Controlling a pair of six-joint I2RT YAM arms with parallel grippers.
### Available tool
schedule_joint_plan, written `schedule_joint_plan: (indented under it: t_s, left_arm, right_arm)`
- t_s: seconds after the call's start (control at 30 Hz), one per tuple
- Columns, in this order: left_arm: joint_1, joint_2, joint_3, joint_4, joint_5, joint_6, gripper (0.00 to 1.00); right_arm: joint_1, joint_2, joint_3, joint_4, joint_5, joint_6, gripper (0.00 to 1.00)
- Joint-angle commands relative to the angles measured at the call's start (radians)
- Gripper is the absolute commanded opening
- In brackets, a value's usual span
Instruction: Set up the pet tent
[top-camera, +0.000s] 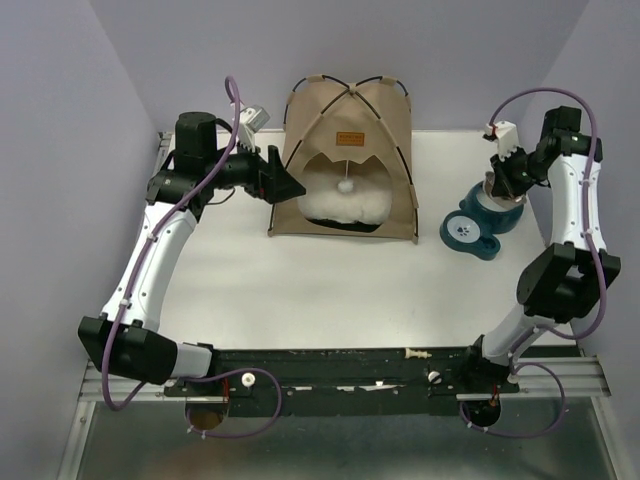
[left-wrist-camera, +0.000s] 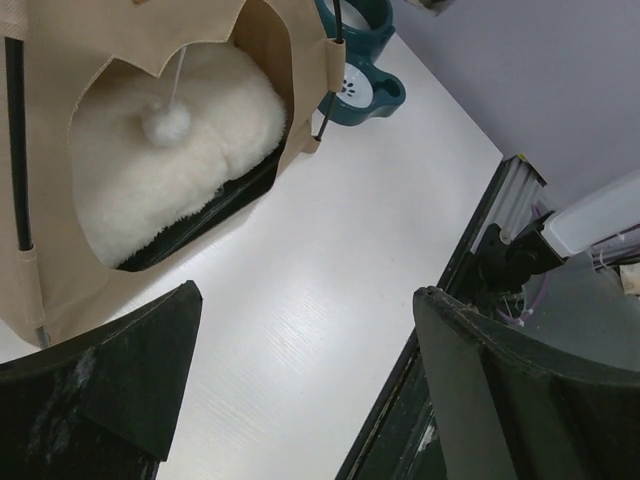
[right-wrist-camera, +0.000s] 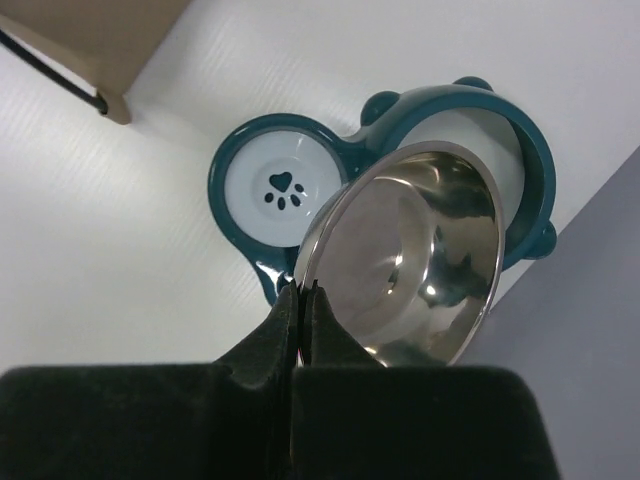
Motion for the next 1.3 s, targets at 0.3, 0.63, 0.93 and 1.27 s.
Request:
schedule_joint_plan:
  t_s: [0.3,0.63,0.93,1.27]
  left_arm:
    - [0.009,-0.091,-0.076,-0.055,-0.101,0.046,0.99]
    - [0.012,-0.102,-0.123,-0.075,-0.141,0.077,0.99]
    - [0.012,-0.115,-0.143,-0.097,-0.161,0.103,0.99]
    - [0.063,-0.047,-0.042,-0.14,-0.146,0.064,0.99]
  right_arm:
    - [-0.001,0.297,0.171,0.188,0.192,0.112,0.01]
    - [0.028,0.389,0.074,0.308,0.217,0.168,0.05]
    - [0.033,0.371,0.01,0.303,0.212,0.171,0.64]
    - [0.033,0.227,0.125,0.176,0.036,0.238,0.78]
